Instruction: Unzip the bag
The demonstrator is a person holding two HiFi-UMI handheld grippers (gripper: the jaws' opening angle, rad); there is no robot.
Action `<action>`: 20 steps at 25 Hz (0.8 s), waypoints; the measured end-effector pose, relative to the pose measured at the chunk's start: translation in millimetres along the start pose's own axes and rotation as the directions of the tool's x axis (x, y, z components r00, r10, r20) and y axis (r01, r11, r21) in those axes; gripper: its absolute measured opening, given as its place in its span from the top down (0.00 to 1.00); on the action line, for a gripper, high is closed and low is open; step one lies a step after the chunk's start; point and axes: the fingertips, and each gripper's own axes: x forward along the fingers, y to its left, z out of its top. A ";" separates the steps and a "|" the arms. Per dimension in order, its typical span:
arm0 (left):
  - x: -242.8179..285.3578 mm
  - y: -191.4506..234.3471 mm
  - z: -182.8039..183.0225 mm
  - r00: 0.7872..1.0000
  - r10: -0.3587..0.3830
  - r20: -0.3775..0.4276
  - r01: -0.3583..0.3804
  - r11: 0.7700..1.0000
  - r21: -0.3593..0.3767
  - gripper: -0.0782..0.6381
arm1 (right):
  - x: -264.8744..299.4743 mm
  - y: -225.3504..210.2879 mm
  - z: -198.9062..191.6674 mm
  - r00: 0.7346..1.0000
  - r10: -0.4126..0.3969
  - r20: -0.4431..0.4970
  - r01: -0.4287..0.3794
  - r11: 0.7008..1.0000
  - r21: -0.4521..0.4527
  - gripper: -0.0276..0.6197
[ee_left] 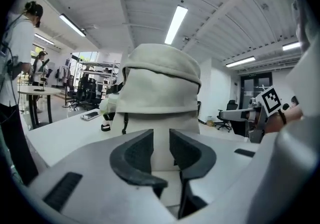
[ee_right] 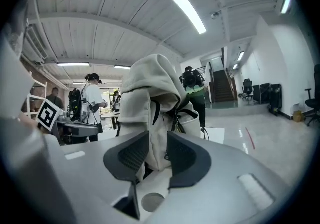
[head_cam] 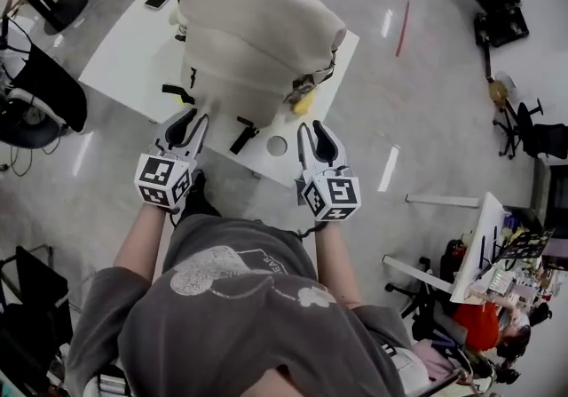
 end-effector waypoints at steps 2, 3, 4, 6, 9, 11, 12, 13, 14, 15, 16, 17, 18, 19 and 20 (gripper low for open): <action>-10.9 -14.1 -3.1 0.999 0.044 0.011 -0.044 0.999 -0.015 0.75 | -11.9 -2.1 -0.5 0.999 0.041 0.005 -0.041 0.999 0.002 0.79; -17.4 -23.5 -4.5 0.998 0.062 0.012 -0.062 0.998 -0.015 0.76 | -19.7 -1.6 -0.1 0.998 0.065 0.009 -0.065 0.998 0.005 0.80; -24.1 -33.6 -5.7 0.997 0.077 0.012 -0.077 0.997 -0.011 0.77 | -28.1 -0.2 0.3 0.996 0.092 0.012 -0.092 0.996 0.008 0.80; -37.6 -52.6 -7.2 0.994 0.108 0.014 -0.108 0.994 -0.003 0.79 | -44.2 4.1 -0.6 0.989 0.149 0.010 -0.149 0.989 0.006 0.81; -57.1 -76.7 -8.8 0.986 0.163 0.021 -0.162 0.986 -0.023 0.82 | -63.9 6.1 -4.8 0.978 0.209 -0.005 -0.209 0.978 -0.003 0.82; -69.7 -92.1 -10.6 0.982 0.189 0.016 -0.188 0.981 -0.039 0.83 | -73.5 5.1 -8.0 0.974 0.225 -0.020 -0.225 0.974 0.000 0.82; -76.6 -99.4 -12.1 0.980 0.199 0.010 -0.199 0.979 -0.039 0.84 | -78.4 5.8 -9.9 0.972 0.234 -0.027 -0.234 0.972 0.005 0.83; -83.4 -105.6 -14.1 0.978 0.210 0.003 -0.209 0.977 -0.035 0.85 | -83.2 7.3 -11.7 0.969 0.243 -0.033 -0.243 0.970 0.008 0.83; -89.4 -110.0 -15.9 0.975 0.221 -0.002 -0.221 0.975 -0.031 0.86 | -87.1 9.1 -13.0 0.967 0.252 -0.037 -0.252 0.968 0.008 0.84; -94.5 -112.5 -17.3 0.972 0.233 -0.003 -0.233 0.972 -0.032 0.86 | -90.0 10.9 -13.7 0.965 0.259 -0.038 -0.259 0.966 0.005 0.86; -99.2 -114.0 -18.4 0.969 0.245 -0.001 -0.245 0.969 -0.041 0.87 | -92.4 12.8 -14.2 0.964 0.264 -0.038 -0.264 0.964 0.003 0.88; -104.0 -115.3 -19.7 0.966 0.257 0.003 -0.257 0.965 -0.056 0.87 | -95.2 14.9 -14.7 0.963 0.267 -0.038 -0.267 0.964 0.001 0.89; -109.1 -117.0 -21.4 0.963 0.269 0.008 -0.267 0.961 -0.072 0.87 | -98.6 17.2 -15.1 0.963 0.268 -0.038 -0.268 0.963 0.000 0.90; -114.1 -119.2 -23.2 0.961 0.278 0.012 -0.276 0.957 -0.087 0.87 | -102.8 19.7 -14.8 0.963 0.267 -0.035 -0.268 0.964 -0.001 0.91; -118.6 -122.0 -24.8 0.959 0.284 0.016 -0.281 0.955 -0.100 0.88 | -107.5 22.3 -13.9 0.963 0.267 -0.029 -0.267 0.964 -0.003 0.91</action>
